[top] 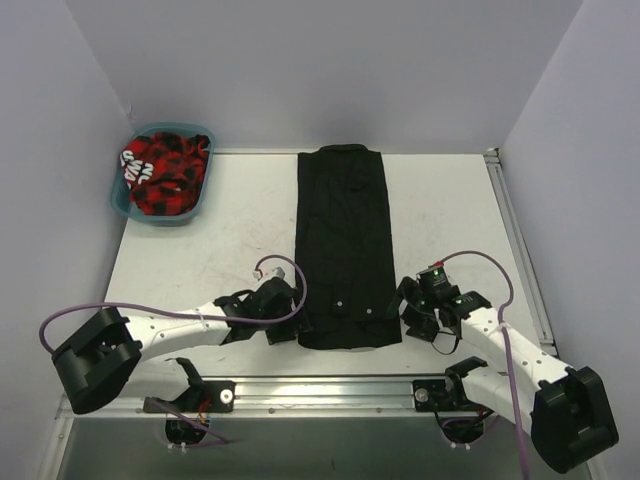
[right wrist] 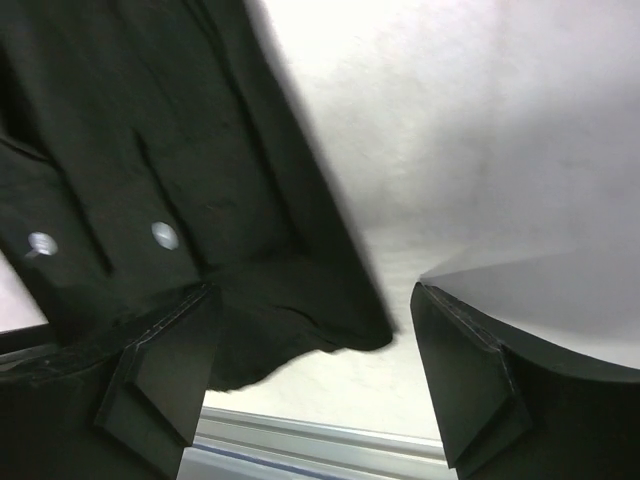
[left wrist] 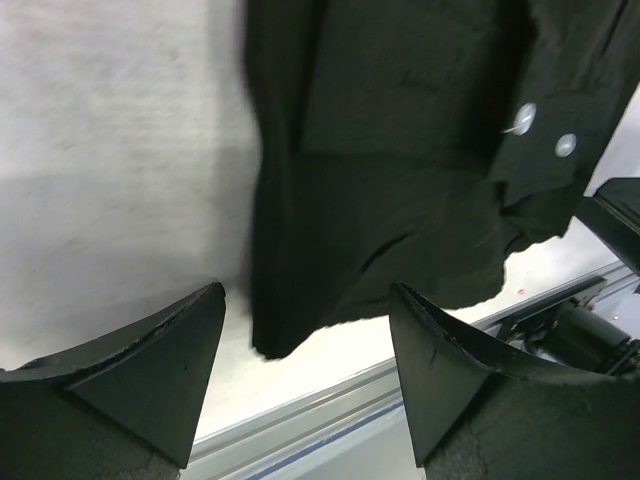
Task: Fold and stack the long sleeve shirts
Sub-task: Fold the shirt
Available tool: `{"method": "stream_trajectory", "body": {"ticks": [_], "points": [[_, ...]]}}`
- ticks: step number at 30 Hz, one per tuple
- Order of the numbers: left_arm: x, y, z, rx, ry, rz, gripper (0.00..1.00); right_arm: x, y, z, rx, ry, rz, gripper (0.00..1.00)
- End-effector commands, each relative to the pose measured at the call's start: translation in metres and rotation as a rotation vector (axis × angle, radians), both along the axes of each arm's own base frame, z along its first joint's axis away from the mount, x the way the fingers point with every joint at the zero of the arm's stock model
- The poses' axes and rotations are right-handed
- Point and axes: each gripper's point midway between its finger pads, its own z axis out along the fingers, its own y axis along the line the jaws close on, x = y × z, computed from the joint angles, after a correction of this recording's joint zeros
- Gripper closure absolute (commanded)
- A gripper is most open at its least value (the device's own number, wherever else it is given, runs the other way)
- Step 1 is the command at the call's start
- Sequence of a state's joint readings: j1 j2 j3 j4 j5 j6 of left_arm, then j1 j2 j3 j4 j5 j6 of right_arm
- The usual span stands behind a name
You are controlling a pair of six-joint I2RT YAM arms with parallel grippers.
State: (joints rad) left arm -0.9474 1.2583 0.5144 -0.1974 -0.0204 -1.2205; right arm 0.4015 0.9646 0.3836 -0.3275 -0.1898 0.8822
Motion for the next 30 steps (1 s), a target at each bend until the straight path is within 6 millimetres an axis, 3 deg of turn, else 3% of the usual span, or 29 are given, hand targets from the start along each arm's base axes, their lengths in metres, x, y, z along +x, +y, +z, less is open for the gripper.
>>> {"method": "stream_trajectory", "body": {"ticks": [1,13,17,26,27,30], "points": [[0.012,-0.001,-0.01,0.033,-0.016,0.034,0.23,-0.003,0.002,-0.019,0.023,0.048,-0.036,0.23],[0.033,0.009,-0.019,0.071,-0.018,0.075,0.28,0.002,-0.002,-0.035,0.002,0.07,-0.044,0.45],[0.035,0.012,-0.025,0.079,-0.002,0.082,0.32,0.0,-0.002,-0.04,0.009,0.098,-0.04,0.58],[0.031,0.011,-0.023,0.055,0.012,0.064,0.56,-0.004,-0.001,-0.034,0.016,0.099,-0.012,0.91],[0.031,0.012,-0.023,0.056,0.008,0.063,0.61,-0.007,-0.002,-0.034,0.01,0.108,-0.002,0.93],[0.034,0.011,-0.02,0.055,-0.007,0.06,0.64,-0.008,-0.002,-0.031,0.01,0.107,0.012,0.96]]}}
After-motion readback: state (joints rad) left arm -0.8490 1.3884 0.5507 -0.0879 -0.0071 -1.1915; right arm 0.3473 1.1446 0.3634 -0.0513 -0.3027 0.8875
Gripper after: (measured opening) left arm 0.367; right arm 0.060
